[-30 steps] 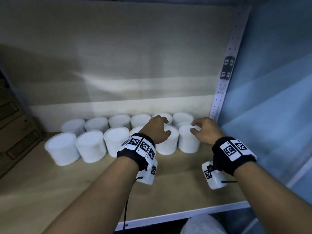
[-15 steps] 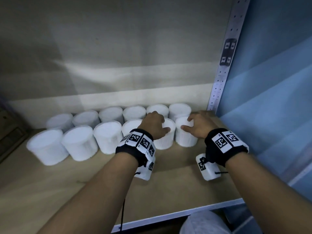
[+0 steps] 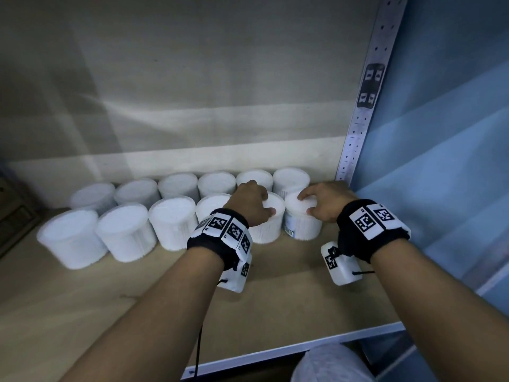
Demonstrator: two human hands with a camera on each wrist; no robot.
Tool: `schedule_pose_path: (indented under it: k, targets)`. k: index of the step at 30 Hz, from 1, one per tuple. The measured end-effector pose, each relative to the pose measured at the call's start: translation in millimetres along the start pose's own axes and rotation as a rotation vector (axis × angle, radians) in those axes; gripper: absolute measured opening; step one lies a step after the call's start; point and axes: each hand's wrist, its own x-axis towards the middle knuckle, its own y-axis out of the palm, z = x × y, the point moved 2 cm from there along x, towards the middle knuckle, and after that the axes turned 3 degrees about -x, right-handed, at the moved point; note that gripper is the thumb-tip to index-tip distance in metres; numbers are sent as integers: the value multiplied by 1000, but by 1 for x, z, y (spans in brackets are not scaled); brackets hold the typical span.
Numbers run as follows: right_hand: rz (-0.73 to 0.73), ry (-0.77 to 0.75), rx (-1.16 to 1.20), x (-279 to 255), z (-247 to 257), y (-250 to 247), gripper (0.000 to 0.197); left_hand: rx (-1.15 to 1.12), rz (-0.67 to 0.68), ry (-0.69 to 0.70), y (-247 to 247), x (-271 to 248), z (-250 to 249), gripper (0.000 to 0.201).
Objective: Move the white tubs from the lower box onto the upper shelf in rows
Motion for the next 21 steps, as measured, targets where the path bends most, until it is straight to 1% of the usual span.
schedule_pose_path:
  k: [4,6,8,13,16,21]
  targets:
    - [8,-7,-3,1,3,0,50,0,-1,-6,-1,0,-2,48]
    - [-53,30,-11,4,3,2,42,-1,-2,-3,-1,0,-3,48]
    - [-90,84,-22,6,3,6,45,-7,-5,-2,0,0,-3,48]
    - [-71,83,-29,11,3,19,57,-14,-12,-5,0,-1,-4,48]
    - [-62,96,-63,13,2,18,58,-17,-14,-2,0,-1,-4,47]
    - [-47,73,-25,14,3,17,58,-21,-15,5,1,-1,-2,47]
